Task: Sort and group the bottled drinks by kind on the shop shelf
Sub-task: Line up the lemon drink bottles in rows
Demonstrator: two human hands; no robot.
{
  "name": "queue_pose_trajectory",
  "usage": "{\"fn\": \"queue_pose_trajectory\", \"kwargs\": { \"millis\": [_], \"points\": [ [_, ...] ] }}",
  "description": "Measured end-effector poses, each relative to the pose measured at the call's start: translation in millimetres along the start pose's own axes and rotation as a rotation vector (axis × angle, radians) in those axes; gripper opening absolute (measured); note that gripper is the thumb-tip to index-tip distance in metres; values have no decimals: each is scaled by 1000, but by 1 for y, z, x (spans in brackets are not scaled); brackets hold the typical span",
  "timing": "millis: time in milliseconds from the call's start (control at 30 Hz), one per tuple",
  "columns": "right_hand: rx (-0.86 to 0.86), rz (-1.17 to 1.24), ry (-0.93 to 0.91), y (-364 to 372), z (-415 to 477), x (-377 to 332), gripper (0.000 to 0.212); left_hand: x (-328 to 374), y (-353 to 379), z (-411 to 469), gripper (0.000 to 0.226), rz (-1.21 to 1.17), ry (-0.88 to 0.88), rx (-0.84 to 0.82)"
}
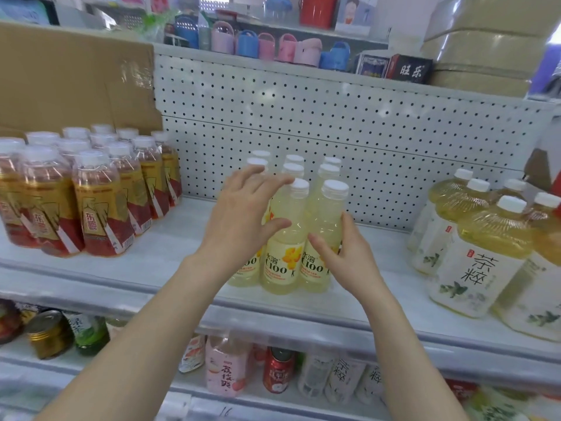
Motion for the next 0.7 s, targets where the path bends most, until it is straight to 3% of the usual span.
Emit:
{"fn": "queue_pose_trajectory", "kwargs": {
  "millis": [100, 200, 267, 367, 533, 700],
  "points": [
    [-51, -9, 14, 1, 2, 0, 37, -1, 0, -1, 67, -13, 12, 25],
    [-141, 128, 97, -7, 9, 2, 30, -1, 0, -1, 66, -3, 32, 23],
    [8, 207, 96, -37, 30, 0, 30, -2, 1, -1, 66, 10, 42, 25],
    [159, 90, 91, -73, 80, -8, 37, -2, 1, 0, 65, 9, 55, 35],
    [-180, -206, 160, -36, 132, -27, 42, 1, 0, -1, 63, 23, 72, 72],
    [-265, -217, 88, -24, 139, -28, 26, -1, 1, 0, 63, 27, 74, 69]
  ]
}}
Point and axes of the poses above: each hand's wrist, its own z-axis towards the middle knuckle, its own y-axis out of the palm, x = y × z, the point moved 10 cm from there along z, towards the middle knuckle, and after that the axes turned 3 degrees about z, right-handed, at the moved point
